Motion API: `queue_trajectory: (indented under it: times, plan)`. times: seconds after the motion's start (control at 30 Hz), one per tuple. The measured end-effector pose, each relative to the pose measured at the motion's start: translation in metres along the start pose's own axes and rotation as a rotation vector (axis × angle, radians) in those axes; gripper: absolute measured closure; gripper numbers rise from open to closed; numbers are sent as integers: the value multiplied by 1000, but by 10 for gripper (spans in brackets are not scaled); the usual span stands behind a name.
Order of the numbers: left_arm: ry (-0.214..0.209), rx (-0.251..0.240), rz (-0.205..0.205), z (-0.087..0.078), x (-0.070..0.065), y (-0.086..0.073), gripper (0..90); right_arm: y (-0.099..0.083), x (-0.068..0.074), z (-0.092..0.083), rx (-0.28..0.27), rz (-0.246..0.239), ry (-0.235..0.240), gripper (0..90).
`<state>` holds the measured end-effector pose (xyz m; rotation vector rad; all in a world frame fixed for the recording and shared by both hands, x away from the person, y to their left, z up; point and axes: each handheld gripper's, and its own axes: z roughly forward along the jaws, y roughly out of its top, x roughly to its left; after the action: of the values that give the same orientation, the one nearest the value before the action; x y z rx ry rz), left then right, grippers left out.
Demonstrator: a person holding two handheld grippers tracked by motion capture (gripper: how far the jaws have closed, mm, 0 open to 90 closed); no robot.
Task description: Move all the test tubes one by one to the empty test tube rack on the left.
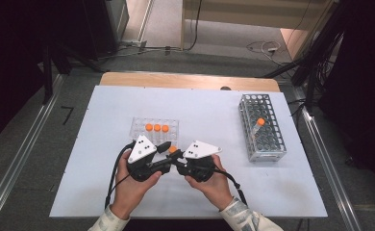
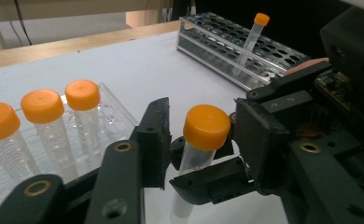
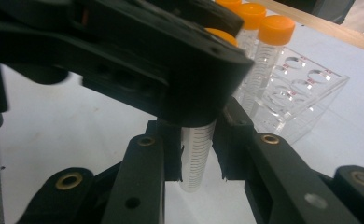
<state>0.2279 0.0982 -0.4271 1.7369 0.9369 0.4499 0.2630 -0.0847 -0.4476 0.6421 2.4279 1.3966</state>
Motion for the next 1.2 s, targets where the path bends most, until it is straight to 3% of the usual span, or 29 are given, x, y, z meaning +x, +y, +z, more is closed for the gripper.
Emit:
queue_trajectory:
  times: [0.17,0.4,0.53,0.67,1.2]
  plan:
    - [-4,6,7,1,0,-1,683,0,1,0,3,6,1,717]
    - [-2,8,12,1,0,-1,698,0,1,0,7,7,8,707]
    - [-4,5,8,0,2,0,700,0,1,0,0,29,33,487]
    - [3,-1,-5,-3,6,1,700,0,0,0,-8,34,7,266]
    - [70,-47,-66,-24,35,13,700,-4,-7,-7,-9,57,-11,236]
